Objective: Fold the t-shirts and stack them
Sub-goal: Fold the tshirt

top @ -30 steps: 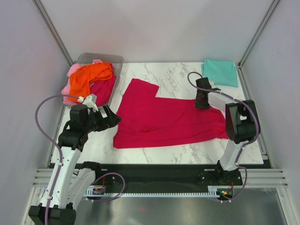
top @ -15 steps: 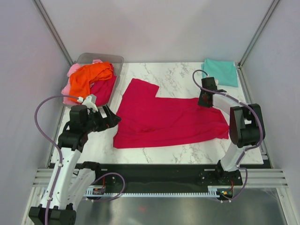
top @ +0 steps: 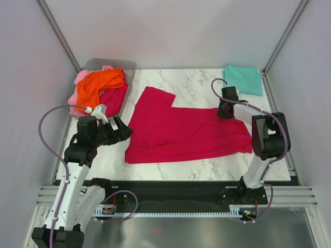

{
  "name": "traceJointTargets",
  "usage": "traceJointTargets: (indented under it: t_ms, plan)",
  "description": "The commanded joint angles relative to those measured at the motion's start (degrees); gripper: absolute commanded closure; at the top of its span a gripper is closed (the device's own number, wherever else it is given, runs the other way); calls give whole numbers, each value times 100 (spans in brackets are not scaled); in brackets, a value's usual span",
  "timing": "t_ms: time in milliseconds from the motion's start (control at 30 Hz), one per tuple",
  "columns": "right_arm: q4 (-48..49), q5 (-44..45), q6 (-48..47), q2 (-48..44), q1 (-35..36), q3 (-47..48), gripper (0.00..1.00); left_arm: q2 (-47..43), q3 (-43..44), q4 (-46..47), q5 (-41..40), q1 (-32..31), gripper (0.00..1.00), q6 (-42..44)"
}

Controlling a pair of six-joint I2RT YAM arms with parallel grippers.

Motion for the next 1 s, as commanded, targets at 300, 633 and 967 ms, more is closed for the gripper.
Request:
traceJointTargets:
  t_ms: [300,633,967]
  plan:
    - [151,-197,127,-380,-184,-163,100,245,50,129,-152,-4,1,214]
    - [-683,-144,180,-2287,-623,-435,100,3460,2629,673,-1882,-1436,7,547]
    - [-974,-697,154,-3378,-702,-1138,100,8245,7152,-81,-2068,-1111,9,1268]
